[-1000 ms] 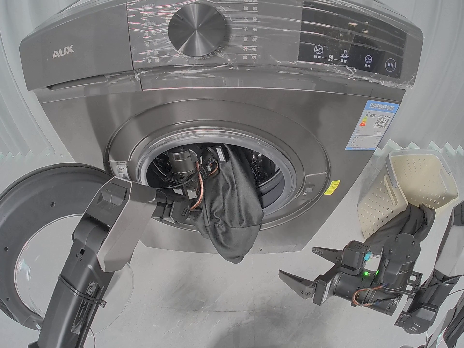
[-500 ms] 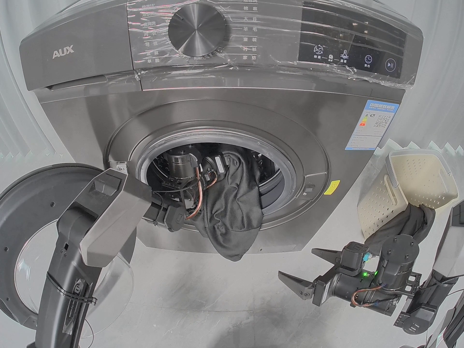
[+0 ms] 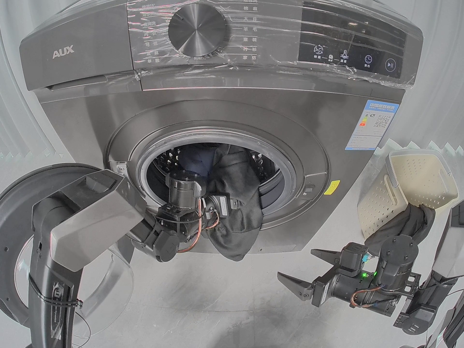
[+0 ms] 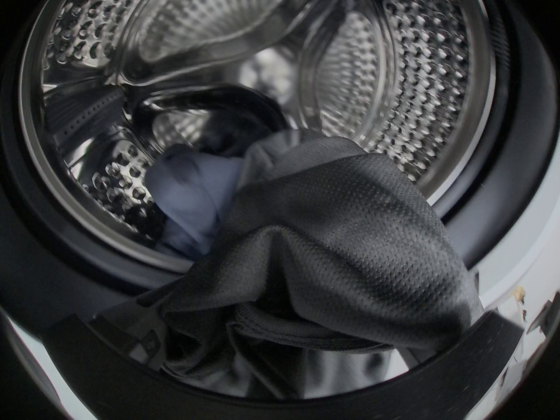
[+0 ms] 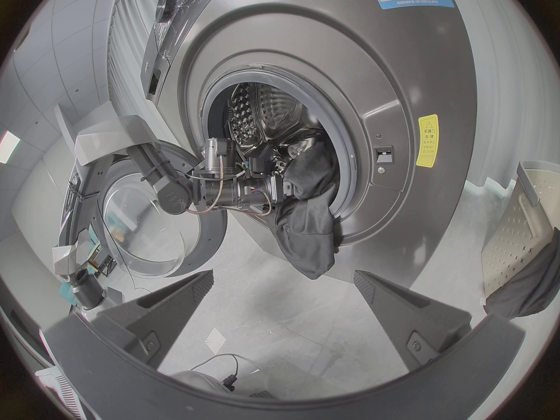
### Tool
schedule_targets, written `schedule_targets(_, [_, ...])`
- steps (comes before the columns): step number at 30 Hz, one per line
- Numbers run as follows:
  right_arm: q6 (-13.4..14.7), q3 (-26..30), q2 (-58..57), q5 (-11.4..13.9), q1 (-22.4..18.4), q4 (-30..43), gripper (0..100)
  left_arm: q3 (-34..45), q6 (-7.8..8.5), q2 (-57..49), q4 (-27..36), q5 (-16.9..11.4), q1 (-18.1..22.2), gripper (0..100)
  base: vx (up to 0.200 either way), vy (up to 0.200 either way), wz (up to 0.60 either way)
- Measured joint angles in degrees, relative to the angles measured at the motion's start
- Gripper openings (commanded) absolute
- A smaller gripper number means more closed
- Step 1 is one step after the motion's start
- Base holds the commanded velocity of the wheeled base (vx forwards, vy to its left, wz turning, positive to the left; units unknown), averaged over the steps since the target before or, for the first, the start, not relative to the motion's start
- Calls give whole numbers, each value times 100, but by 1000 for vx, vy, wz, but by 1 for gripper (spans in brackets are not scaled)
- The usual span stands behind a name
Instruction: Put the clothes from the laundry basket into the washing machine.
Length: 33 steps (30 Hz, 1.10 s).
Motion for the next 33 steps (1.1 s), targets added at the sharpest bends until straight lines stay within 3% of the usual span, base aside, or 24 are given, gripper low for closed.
schedule_targets(9, [7, -11, 0, 2, 67, 0, 100, 148, 201, 154, -6, -112, -155, 100, 0, 0, 0])
schedule_targets(10, [5, -13, 0, 2, 69, 0, 100, 74, 213, 221, -11, -105, -149, 0, 0, 0, 0])
schedule_targets(18, [7, -35, -2, 0, 83, -2, 100, -507, 223, 564, 43, 27, -107, 0, 0, 0, 0])
schedule_targets(33, [9, -57, -2, 0, 96, 0, 100, -2211, 178, 691, -230, 662, 364, 0, 0, 0, 0])
